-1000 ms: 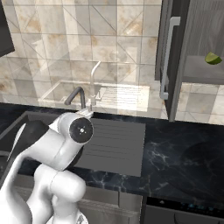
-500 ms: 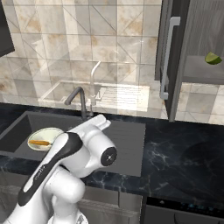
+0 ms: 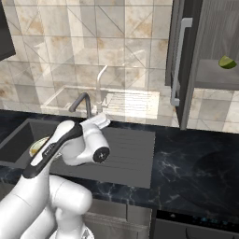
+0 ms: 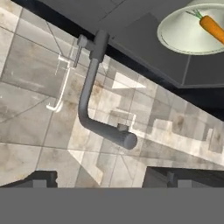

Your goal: Pick the carrot from the cabinet and place it in the bowl. Then pick the bowl and place it in the sink. Then turn on the sink facuet.

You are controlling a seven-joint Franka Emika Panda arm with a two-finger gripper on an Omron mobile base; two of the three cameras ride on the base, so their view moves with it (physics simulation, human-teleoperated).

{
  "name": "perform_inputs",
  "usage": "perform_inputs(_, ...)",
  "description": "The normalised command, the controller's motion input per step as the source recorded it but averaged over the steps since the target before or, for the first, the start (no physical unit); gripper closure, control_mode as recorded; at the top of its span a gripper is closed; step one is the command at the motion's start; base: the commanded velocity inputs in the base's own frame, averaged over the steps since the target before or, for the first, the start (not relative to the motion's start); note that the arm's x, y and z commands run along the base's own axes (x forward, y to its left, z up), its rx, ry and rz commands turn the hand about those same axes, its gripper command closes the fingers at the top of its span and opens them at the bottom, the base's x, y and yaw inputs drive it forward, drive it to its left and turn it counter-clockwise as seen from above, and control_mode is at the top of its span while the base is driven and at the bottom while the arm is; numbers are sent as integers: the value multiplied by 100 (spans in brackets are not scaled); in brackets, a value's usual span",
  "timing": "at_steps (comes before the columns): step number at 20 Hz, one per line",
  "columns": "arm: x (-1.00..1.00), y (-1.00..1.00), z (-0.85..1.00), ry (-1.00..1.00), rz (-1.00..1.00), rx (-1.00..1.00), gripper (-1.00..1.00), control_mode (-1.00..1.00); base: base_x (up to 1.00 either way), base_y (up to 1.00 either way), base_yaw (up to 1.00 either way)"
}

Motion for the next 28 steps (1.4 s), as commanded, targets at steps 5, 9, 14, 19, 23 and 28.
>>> perform_inputs(5,53,0,-22,0,0,0,-100,-100,0,0,0)
perform_inputs(9,54,0,-39,0,0,0,-100,-100,0,0,0)
perform_inputs(14,67,0,-30,0,0,0,-100,-100,0,0,0)
perform_inputs(19,55,-2,-18,0,0,1,-100,-100,0,0,0)
perform_inputs(23,33,0,-30,0,0,0,-100,-100,0,0,0)
perform_inputs(28,27,-2,-27,0,0,1,-100,-100,0,0,0)
